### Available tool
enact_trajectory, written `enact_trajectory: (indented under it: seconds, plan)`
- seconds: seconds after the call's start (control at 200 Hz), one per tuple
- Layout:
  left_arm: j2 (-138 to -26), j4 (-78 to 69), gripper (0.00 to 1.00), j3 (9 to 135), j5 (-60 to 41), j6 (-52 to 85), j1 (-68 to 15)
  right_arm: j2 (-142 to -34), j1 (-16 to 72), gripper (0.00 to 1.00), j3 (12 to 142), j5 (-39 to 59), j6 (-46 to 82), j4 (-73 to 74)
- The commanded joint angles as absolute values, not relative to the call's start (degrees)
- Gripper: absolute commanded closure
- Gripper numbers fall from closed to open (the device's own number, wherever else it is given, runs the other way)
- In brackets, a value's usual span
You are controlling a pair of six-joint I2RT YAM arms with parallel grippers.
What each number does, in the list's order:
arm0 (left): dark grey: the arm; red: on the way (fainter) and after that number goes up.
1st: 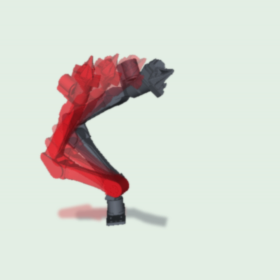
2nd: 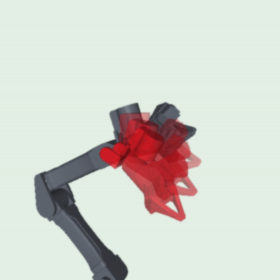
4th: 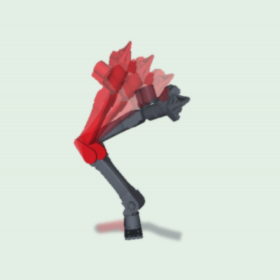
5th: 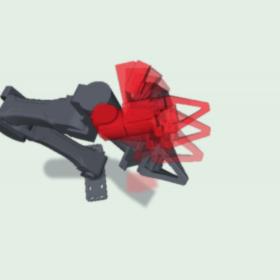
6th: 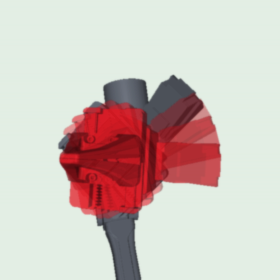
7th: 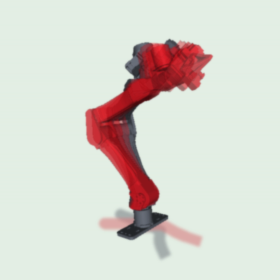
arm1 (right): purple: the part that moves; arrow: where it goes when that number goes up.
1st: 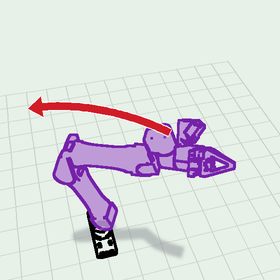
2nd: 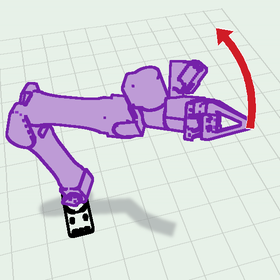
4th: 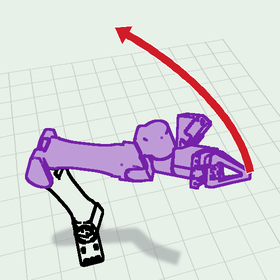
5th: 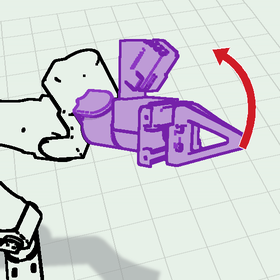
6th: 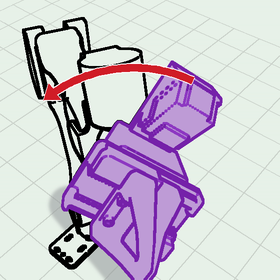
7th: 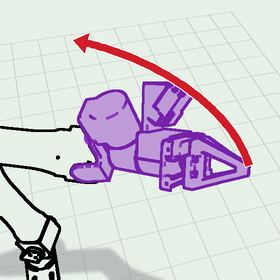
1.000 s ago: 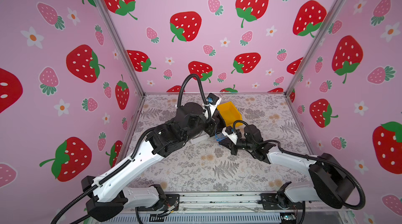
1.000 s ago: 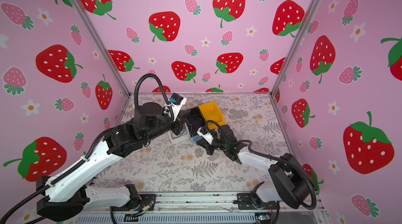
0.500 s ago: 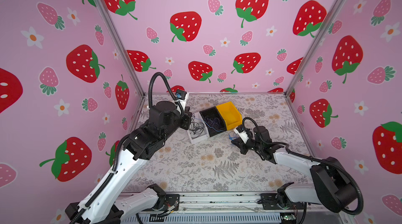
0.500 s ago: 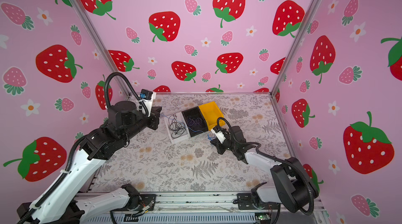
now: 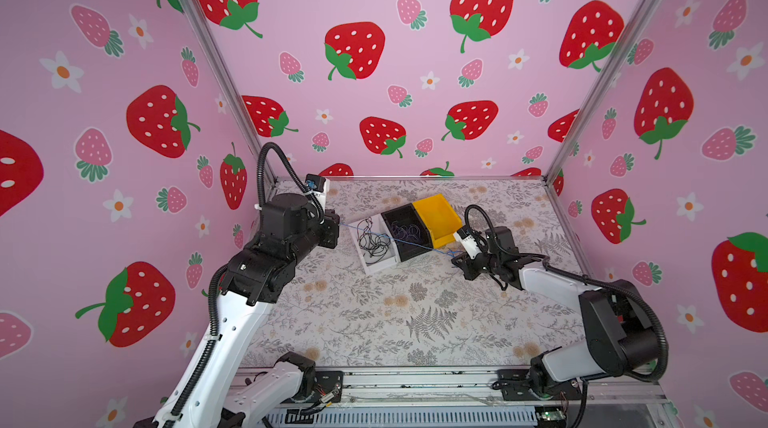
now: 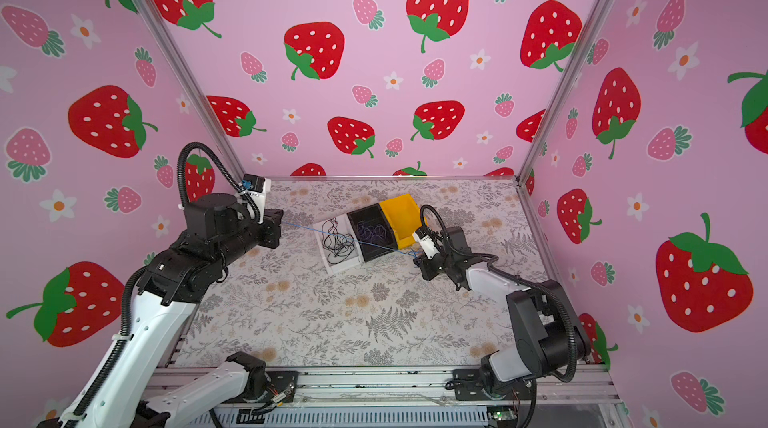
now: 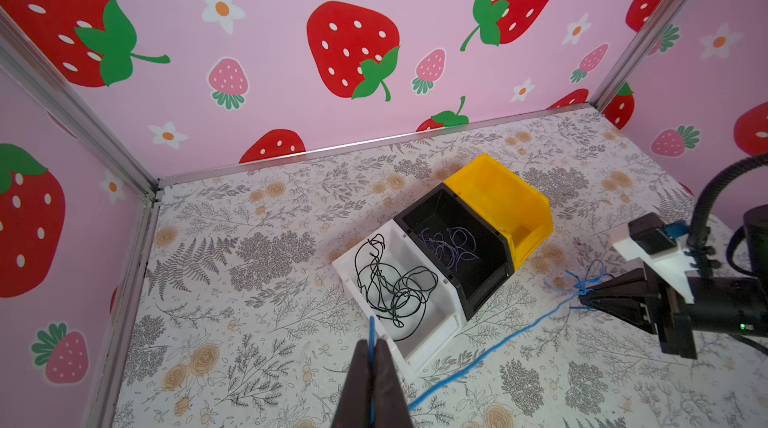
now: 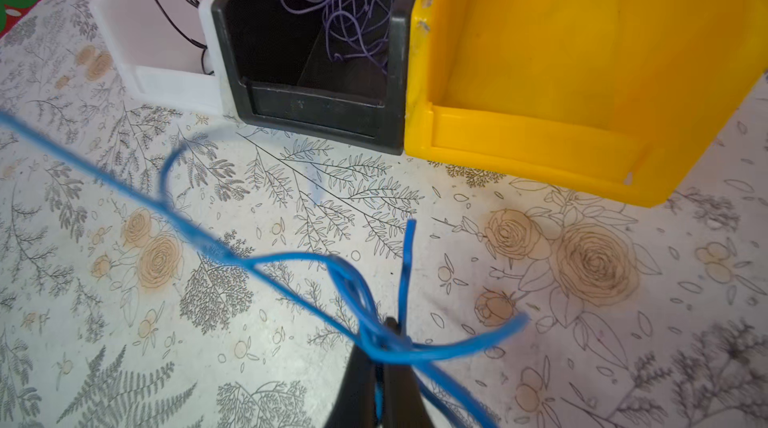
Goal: Untangle the cables
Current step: 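Pull the blue cable apart, left gripper drawing away from the right gripper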
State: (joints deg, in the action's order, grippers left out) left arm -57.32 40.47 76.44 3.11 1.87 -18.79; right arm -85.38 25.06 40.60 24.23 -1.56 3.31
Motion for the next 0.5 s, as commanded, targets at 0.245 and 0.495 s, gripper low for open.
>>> enact_trajectory:
  seconds: [0.245,0.495]
  plan:
    - [-55.41,41.18,1.0,77.07,1.63,1.12,-16.01,-88.59,21.03,0.95,43.12,14.89,-1.15,-9.62]
    - [-55.77,42.34,1.0,80.22,0.12,0.04,-14.33,-93.51,16.96,0.92,47.77,10.78,-1.56,-14.98]
